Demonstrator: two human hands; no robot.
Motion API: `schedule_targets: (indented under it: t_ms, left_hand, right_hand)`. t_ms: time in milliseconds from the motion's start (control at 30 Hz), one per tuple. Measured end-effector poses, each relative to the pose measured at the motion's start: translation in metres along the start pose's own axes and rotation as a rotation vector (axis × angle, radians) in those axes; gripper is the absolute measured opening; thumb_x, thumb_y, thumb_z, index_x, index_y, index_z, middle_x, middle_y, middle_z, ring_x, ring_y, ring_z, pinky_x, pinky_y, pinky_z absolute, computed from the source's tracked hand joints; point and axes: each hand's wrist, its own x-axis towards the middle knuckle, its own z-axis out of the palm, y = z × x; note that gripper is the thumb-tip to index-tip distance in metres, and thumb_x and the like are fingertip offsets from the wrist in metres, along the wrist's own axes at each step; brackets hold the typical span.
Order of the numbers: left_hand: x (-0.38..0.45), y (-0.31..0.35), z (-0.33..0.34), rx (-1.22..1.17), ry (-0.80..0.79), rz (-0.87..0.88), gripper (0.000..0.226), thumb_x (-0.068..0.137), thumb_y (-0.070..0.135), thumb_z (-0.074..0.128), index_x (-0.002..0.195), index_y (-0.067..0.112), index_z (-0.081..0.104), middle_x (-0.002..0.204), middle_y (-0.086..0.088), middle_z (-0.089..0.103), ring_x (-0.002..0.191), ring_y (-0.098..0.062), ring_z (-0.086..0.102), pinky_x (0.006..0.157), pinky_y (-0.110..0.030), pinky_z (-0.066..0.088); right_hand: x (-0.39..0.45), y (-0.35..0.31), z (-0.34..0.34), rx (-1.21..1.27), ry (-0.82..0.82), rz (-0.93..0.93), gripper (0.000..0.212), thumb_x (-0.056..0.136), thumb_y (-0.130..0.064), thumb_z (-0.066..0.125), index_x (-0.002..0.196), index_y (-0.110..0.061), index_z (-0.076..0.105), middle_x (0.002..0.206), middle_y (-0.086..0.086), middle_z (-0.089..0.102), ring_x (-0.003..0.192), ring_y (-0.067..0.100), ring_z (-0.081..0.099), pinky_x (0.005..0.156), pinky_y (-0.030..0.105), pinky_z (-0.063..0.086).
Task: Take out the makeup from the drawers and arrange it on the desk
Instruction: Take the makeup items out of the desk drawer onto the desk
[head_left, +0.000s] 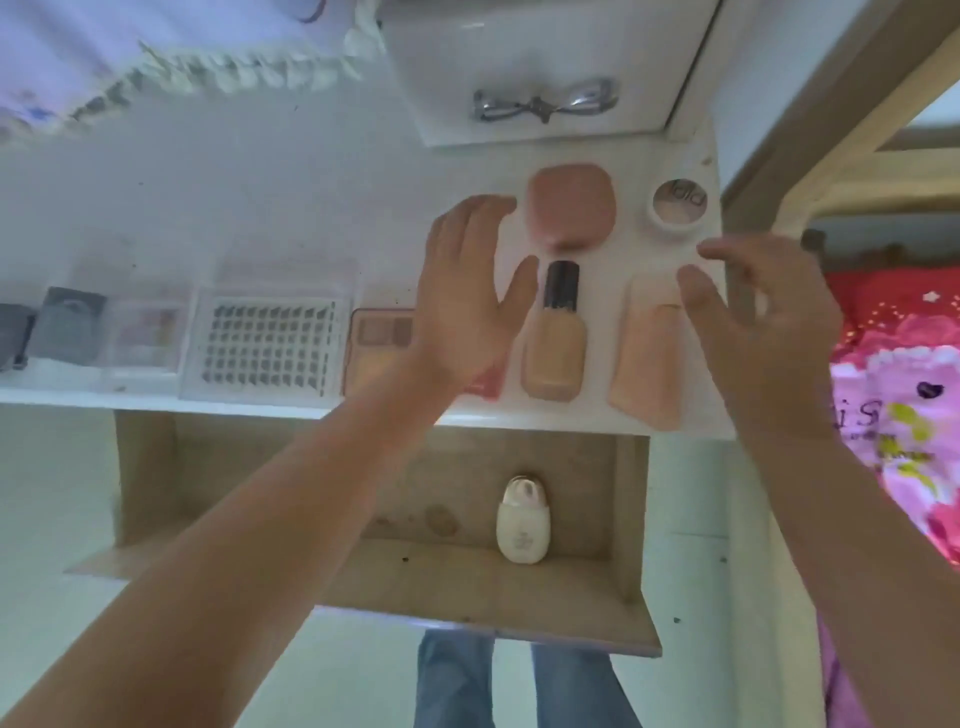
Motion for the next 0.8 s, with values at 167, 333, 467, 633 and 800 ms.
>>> schedule_targets:
  t_ms: [167, 333, 467, 633, 800]
  left_hand:
    - [-0.141, -0.048, -0.038, 0.032, -0.052, 0.124, 0.018, 0.078, 0.008, 0.049, 0.094, 0.002, 0.050, 0.076, -0.022, 0.062, 0.080, -0.022, 0.045, 0.072, -0.026, 0.038]
    - [-0.231, -0.119, -0.068, 0.127, -0.403, -0.723, 0.022, 0.080, 0.008, 0.057, 0.098, -0.006, 0.058, 0.096, -0.023, 0.061, 0.094, -0.034, 0.053, 0.079, -0.035, 0.039]
    - [-0.231, -0.175, -0.083, 0.257, -0.501, -1.021, 0.060, 0.079, 0.026, 0.065, 0.125, -0.006, 0.041, 0.123, -0.029, 0.049, 0.115, -0.041, 0.045, 0.096, -0.043, 0.037]
    - [-0.217, -0.194, -0.064, 0.268, -0.671, -0.988, 0.077, 0.075, 0.046, 0.066, 0.128, 0.002, 0.031, 0.127, -0.023, 0.042, 0.118, -0.039, 0.042, 0.091, -0.045, 0.039]
    - [-0.237, -0.183, -0.052, 0.219, -0.676, -1.077, 0.069, 0.083, 0.030, 0.058, 0.131, 0.000, 0.019, 0.134, -0.027, 0.029, 0.119, -0.042, 0.040, 0.093, -0.044, 0.040]
  right_hand:
    - [-0.117, -0.033, 0.027, -0.097, -0.507, -0.068, 0.023, 0.078, -0.024, 0.064, 0.084, -0.002, 0.067, 0.075, 0.010, 0.065, 0.076, 0.020, 0.056, 0.073, 0.018, 0.038]
    - [-0.182, -0.017, 0.097, -0.495, -1.069, 0.659, 0.077, 0.075, -0.042, 0.068, 0.134, -0.011, 0.031, 0.135, 0.016, 0.036, 0.120, 0.034, 0.041, 0.098, 0.038, 0.038]
    - [-0.208, -0.015, 0.135, -0.682, -0.817, 0.725, 0.068, 0.079, -0.017, 0.062, 0.133, -0.002, 0.024, 0.133, 0.023, 0.026, 0.114, 0.043, 0.040, 0.094, 0.041, 0.040]
    - [-0.221, -0.007, 0.151, -0.680, -0.589, 0.793, 0.059, 0.079, -0.009, 0.058, 0.126, 0.001, 0.025, 0.126, 0.025, 0.029, 0.104, 0.045, 0.047, 0.085, 0.042, 0.044]
    - [-0.226, -0.003, 0.154, -0.705, -0.527, 0.765, 0.057, 0.076, -0.007, 0.060, 0.122, 0.006, 0.028, 0.125, 0.029, 0.031, 0.102, 0.047, 0.049, 0.086, 0.044, 0.042]
